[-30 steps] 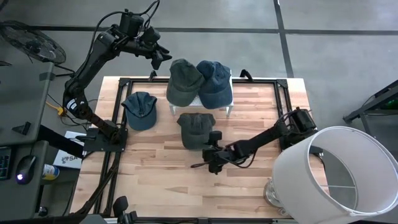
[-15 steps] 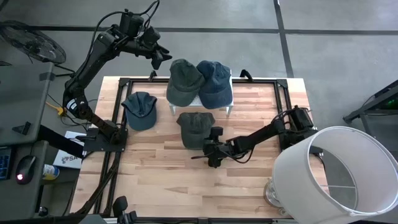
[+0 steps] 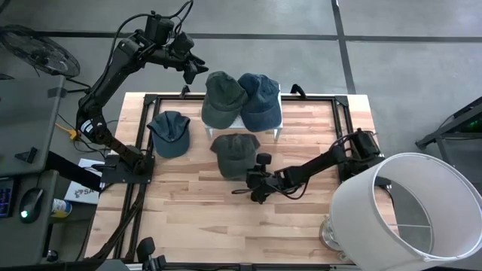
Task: Pick & Place hat
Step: Put the gray cap on the shelf
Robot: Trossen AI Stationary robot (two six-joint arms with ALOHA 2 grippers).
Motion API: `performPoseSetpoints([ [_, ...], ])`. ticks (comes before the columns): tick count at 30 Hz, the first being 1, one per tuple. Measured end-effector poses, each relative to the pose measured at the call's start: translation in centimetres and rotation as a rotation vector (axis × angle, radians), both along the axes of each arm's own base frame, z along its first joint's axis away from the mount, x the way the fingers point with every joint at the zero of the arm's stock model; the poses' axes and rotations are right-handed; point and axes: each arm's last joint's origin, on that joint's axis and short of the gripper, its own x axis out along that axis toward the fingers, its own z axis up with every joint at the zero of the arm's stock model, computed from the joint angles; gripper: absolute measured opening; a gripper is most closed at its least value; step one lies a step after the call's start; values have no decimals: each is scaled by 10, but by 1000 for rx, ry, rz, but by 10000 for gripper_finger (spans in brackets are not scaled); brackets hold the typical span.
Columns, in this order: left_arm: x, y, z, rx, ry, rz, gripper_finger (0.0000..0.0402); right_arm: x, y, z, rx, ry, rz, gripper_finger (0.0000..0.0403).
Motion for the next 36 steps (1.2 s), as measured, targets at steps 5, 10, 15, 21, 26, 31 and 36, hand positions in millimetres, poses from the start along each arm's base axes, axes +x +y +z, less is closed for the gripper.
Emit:
performPoseSetpoints([
  [5,0,0,0,-13,-5,8,170,-1,7,4,2,-30,-18,33],
  [10,0,0,0,-33,-12,21,170,-6,22,19,58,-98,1,8],
  [15,0,-1,0,-65,-28,21,170,-17,41,45,78,-179,19,5],
  [21,-2,-7,5,-162,-100,5,170,-34,53,83,27,-288,21,5],
  [26,-7,-15,13,-253,-170,18,170,-44,53,108,-50,-351,9,4],
  [31,-13,-25,21,-342,-230,21,170,-49,49,127,-150,-390,13,4],
  [36,-20,-34,28,-379,-265,32,170,-50,48,147,-225,-443,61,4],
])
